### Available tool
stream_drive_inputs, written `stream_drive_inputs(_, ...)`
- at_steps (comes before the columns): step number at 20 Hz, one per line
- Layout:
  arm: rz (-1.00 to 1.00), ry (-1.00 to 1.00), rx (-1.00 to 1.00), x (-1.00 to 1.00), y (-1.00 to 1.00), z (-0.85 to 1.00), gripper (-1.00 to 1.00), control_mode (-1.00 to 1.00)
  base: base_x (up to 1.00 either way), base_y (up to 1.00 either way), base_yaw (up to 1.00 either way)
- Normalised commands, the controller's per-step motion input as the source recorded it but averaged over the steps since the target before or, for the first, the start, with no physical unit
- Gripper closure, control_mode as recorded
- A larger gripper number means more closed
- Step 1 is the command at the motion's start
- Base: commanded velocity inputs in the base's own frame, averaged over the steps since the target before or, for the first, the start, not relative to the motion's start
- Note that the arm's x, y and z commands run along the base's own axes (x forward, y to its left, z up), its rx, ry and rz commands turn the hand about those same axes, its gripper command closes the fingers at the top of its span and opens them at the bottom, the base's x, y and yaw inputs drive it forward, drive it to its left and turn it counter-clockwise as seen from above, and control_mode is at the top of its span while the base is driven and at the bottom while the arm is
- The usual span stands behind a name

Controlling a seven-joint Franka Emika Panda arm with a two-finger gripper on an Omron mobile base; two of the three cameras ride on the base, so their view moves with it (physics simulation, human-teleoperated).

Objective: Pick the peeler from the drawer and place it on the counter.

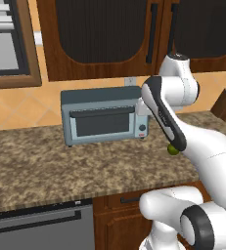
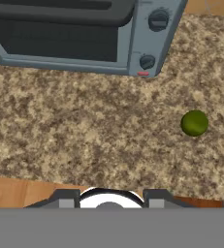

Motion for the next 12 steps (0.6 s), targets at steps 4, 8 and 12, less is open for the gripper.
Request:
stream_drive_inputs(4, 0.00, -0.08, 0.00, -0.14, -0.29, -0.01, -1.00, -1.00, 0.00, 0.00, 0.00)
stream_drive_inputs(8, -0.08, -0.05, 0.00, -0.21, -0.98, -0.14, -1.00, -1.00, 0.00, 0.00, 0.00)
stream_drive_inputs(12, -0.15, 0.00, 0.00, -0.32, -1.00, -0.30, -1.00, -1.00, 0.00, 0.00, 0.00)
